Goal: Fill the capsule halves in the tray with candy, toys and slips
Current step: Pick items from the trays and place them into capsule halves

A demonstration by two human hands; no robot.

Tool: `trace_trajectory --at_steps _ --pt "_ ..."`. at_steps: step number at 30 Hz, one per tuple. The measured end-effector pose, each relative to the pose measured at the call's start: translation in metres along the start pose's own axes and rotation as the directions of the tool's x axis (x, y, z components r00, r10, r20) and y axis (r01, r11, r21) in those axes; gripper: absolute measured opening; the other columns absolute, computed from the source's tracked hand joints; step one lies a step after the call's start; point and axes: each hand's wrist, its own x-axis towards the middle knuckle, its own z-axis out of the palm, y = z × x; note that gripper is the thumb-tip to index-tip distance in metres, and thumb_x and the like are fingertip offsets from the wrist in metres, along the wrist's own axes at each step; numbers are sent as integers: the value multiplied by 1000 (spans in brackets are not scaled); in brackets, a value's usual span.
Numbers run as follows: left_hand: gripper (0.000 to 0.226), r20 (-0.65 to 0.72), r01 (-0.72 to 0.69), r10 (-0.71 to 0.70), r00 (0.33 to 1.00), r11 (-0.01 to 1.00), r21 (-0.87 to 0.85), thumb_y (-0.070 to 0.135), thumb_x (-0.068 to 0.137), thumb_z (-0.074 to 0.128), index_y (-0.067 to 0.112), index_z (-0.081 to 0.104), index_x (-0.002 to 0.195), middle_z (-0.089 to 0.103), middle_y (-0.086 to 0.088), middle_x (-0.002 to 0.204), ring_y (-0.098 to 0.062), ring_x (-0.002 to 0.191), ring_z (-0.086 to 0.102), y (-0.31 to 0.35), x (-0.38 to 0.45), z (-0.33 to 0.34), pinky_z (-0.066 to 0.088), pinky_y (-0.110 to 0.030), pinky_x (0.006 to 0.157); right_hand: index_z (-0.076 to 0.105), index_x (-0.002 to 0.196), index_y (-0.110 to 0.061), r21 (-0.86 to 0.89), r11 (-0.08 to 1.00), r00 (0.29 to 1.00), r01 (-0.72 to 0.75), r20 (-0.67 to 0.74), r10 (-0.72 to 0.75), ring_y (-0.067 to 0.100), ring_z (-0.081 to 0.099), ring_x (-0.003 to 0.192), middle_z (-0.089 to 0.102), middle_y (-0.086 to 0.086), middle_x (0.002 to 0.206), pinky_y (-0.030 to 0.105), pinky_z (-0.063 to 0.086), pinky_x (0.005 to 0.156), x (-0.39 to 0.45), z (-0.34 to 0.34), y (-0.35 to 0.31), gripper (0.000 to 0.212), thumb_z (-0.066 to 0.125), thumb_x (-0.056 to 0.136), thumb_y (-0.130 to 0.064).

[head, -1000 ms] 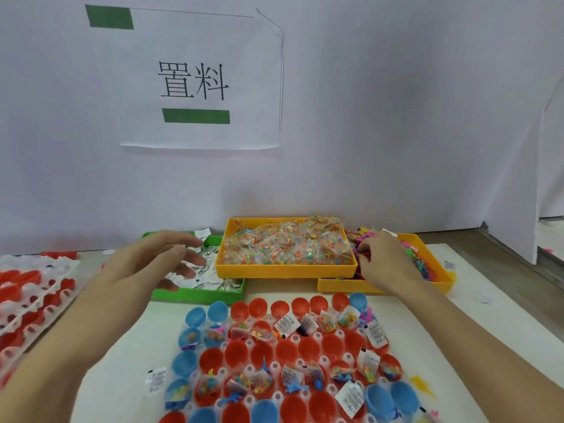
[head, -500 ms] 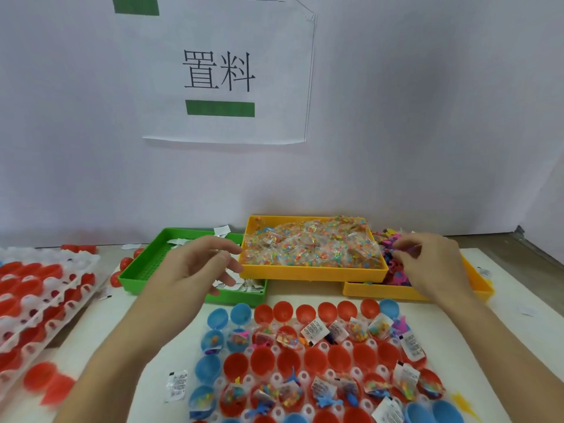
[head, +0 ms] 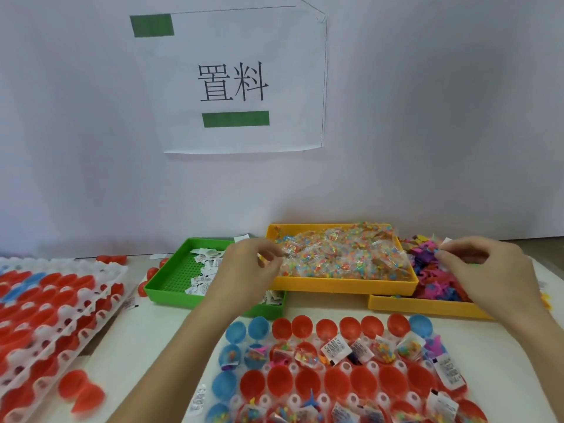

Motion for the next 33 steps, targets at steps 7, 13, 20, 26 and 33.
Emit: trace_trajectory --at_steps 7,13,20,26,33 --pt "22 170 7 -53 984 965 261 24 88 68 18 71 108 65 -6 110 -18 82 57 9 28 26 43 -25 71 73 79 -18 69 997 998 -33 48 30 9 66 74 71 -1 79 5 47 62 1 7 -3 13 78 82 -6" --pt "12 137 15 -44 990 978 206 17 80 77 17 66 85 61 3 81 -11 71 57 11 30 22 38 -16 56 73 90 -17 83 996 998 -35 56 30 -1 64 76 68 -9 81 22 46 65 6 13 -8 23 73 83 4" --pt "12 65 83 -75 995 989 -120 9 82 70 16 61 80 66 -3 75 -16 64 58 13 26 21 49 -29 62 67 108 -24 74 997 998 -27 64 22 21 66 81 67 4 99 30 47 69 9 14 -2 40 68 84 8" --pt "32 -44 71 -82 996 975 -211 9 83 68 26 55 106 66 1 69 -1 48 50 16 24 25 38 -11 42 56 134 -24 59 998 999 -35 33 33 17 65 79 60 6 117 32 52 72 9 15 -2 60 72 84 6" --pt "29 9 37 -36 999 979 -201 10 85 67 27 54 105 67 -5 75 -5 50 48 32 22 32 37 -11 41 51 141 -25 86 995 998 -46 54 42 14 66 85 55 11 132 25 51 74 8 13 -4 74 72 81 13"
